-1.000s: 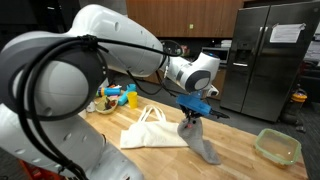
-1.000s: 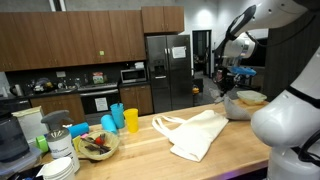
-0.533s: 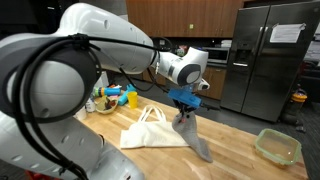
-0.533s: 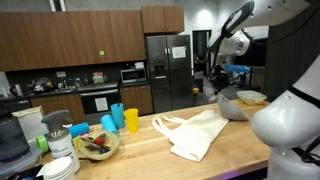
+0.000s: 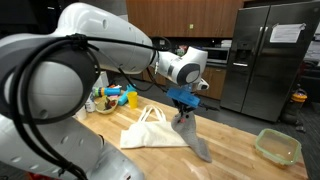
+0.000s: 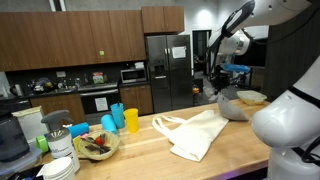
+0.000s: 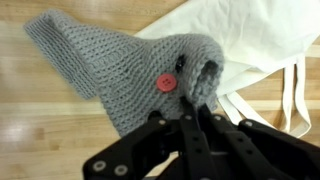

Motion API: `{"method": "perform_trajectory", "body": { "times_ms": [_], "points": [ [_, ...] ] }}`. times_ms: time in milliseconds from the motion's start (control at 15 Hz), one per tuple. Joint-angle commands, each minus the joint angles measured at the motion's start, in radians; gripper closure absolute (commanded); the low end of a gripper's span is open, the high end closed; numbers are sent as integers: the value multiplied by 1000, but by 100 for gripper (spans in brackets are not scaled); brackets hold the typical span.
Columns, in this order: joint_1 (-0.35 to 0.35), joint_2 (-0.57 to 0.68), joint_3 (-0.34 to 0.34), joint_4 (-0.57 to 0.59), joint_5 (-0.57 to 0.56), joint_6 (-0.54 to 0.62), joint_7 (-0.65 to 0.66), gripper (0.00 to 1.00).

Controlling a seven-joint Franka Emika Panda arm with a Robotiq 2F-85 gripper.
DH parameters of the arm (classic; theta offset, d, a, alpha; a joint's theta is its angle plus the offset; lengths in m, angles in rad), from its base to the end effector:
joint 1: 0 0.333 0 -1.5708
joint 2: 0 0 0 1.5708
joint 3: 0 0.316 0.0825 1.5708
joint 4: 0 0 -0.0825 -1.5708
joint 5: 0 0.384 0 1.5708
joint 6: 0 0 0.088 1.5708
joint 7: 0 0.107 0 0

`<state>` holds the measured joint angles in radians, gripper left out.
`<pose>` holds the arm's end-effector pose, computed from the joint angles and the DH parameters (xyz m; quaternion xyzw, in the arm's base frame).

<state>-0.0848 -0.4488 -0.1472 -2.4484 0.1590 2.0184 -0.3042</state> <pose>0.4021 -0.0879 0.4628 -0.9946 -0.0090 -0.0327 0.0984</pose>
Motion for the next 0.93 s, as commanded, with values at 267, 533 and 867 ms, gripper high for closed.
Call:
{"method": "perform_trajectory", "body": {
  "times_ms": [267, 533, 867],
  "points": [
    [28, -24, 34, 6, -26, -44, 36, 99],
    [56, -30, 65, 15, -23, -66, 48, 99],
    [102, -43, 128, 19, -28, -83, 86, 99]
  ]
}}
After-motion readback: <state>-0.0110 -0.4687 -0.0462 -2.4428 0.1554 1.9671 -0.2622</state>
